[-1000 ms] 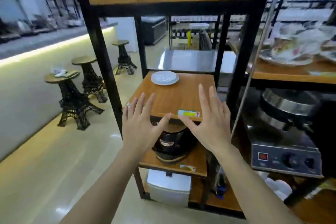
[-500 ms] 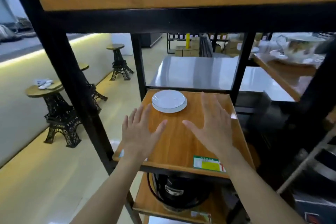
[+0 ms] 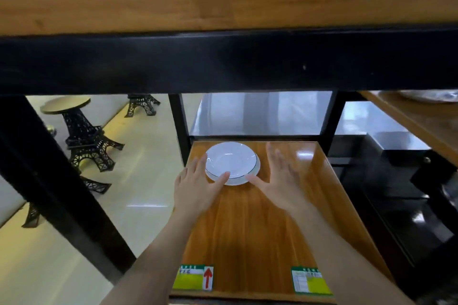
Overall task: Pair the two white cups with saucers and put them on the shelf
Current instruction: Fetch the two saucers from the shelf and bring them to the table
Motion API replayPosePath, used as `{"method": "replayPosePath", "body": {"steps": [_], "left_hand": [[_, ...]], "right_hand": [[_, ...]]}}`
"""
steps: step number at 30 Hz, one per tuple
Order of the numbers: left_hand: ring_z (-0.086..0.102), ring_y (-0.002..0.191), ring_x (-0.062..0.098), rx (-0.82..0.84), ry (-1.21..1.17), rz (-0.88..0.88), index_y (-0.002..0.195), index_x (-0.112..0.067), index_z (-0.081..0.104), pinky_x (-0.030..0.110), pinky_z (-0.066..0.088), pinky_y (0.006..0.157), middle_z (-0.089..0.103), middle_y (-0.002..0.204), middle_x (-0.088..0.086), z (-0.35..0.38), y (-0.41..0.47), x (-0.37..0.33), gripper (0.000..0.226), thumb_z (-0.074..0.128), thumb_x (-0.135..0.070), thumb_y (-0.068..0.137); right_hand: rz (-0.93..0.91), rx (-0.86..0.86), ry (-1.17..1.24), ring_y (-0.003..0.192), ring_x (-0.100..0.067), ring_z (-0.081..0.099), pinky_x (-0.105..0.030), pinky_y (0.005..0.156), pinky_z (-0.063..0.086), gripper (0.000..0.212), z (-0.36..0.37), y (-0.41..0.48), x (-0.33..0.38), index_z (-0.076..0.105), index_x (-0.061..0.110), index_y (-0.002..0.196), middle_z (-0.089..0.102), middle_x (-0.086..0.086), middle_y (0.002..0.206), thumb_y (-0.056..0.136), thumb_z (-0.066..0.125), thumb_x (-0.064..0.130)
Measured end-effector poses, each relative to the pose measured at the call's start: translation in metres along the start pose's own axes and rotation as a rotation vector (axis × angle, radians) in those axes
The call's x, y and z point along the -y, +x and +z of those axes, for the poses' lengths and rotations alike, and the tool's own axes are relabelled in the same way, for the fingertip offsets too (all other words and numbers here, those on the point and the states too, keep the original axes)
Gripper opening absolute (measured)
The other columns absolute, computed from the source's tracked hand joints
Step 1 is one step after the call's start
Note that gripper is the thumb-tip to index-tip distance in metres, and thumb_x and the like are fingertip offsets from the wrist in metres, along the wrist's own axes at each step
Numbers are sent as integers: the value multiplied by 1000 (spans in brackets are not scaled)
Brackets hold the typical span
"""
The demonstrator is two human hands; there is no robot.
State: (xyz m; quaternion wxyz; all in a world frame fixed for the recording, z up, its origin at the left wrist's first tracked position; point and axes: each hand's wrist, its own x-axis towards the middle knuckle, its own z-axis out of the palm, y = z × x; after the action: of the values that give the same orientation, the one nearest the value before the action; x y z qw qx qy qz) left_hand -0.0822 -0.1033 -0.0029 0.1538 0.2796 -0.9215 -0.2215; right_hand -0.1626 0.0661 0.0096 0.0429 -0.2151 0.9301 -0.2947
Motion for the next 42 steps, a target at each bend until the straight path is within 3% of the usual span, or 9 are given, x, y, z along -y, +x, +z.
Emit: {"method": "replayPosePath", "body": {"steps": [2,6,9,12,19,24,28,38,42], "left_hand": [[25,143,22,81,-93,-9,150,-27,22,43,24,113,25,158,-1,2,10,4,83,49,-66,82],[45,128,17,325,-711,-93,146,-28,27,40,39,108,44,145,-5,0,19,1,90,69,-56,72],[51,125,25,352,-963,-267,145,-30,29,48,44,104,47,144,2,2,28,5,95,68,-67,66],[52,122,33,266,-1180,-435,146,-20,26,49,42,105,48,138,10,-5,32,5,75,57,-52,85],[63,90,30,336,-968,-583,116,-13,53,45,59,75,62,100,12,-8,29,1,37,58,-39,90],[61,76,21,386,-710,-475,109,-3,53,29,58,50,59,99,11,-6,23,-1,23,61,-15,90],[60,86,25,378,-656,-407,106,-6,49,32,59,55,56,95,4,-10,14,-1,18,58,-7,90],[63,84,24,316,-762,-420,120,-4,47,31,59,50,57,116,13,-30,-38,-21,37,62,-6,86],[61,77,22,254,-873,-411,103,-8,49,28,56,42,57,104,12,-33,-74,-31,20,61,-4,88]], "right_hand": [[72,96,124,149,-25,8,-51,118,14,97,5,13,3,-9,36,150,2,0,163,81,55,62],[220,250,519,146,-26,18,-46,115,21,100,11,29,14,-8,27,151,13,2,161,82,60,54],[288,261,704,145,-26,19,-42,115,21,98,13,37,18,-5,19,152,17,-1,160,85,60,47],[407,160,876,138,-29,33,-45,112,31,91,16,48,13,10,16,151,27,-6,156,84,63,47],[477,119,703,92,-23,59,-29,68,50,44,20,51,6,53,3,117,62,-14,112,89,58,37],[415,137,458,77,-19,60,-22,49,46,20,20,42,3,53,6,103,61,-10,95,92,52,23],[353,125,497,50,-13,51,-19,40,39,11,14,26,0,50,12,88,56,-5,74,92,52,22],[286,72,598,65,-13,53,-13,31,33,19,-11,-19,-5,46,13,103,54,-5,84,90,52,26],[255,37,699,68,-15,53,-17,37,37,19,-21,-52,-11,48,12,104,53,-4,81,89,54,22]]}}
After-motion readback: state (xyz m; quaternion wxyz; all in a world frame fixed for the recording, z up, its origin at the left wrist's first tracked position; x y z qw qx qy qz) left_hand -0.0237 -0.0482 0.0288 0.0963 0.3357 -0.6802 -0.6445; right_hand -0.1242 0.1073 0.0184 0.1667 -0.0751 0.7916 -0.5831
